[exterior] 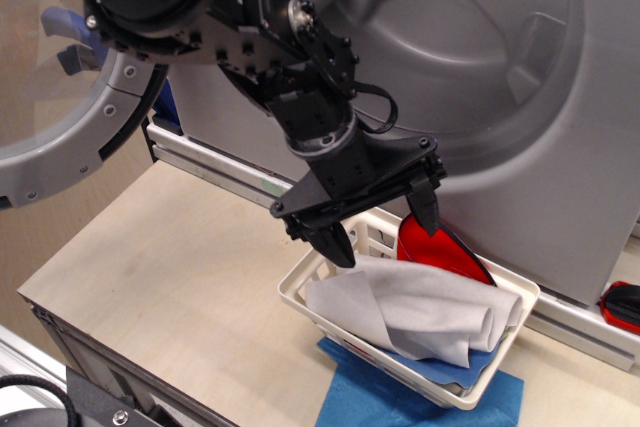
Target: Put clothes in laundry machine
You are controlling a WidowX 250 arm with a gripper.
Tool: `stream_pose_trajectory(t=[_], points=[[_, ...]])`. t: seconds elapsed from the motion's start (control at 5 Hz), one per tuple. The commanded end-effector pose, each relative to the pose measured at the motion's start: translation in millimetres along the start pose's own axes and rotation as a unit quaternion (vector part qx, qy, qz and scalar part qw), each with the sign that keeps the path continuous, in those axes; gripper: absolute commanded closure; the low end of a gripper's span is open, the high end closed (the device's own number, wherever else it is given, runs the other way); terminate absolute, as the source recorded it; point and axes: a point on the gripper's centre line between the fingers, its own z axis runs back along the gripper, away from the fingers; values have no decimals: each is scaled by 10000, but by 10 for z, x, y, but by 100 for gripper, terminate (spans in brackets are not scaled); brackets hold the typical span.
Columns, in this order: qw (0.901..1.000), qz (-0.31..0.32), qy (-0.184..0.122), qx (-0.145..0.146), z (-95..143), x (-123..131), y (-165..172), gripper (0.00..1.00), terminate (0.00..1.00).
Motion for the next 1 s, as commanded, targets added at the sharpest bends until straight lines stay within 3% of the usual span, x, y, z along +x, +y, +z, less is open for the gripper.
stream_pose_trajectory(t=[0.0,0.4,0.6,0.8], points=[[9925,1217,132,-31,-57,125,-180,0,0],[9885,1373,317,541,-289,83,-212,0,0],[9870,1411,342,693,-420,72,-208,0,0],[9838,1402,311,1075,-566,71,-157,0,0]])
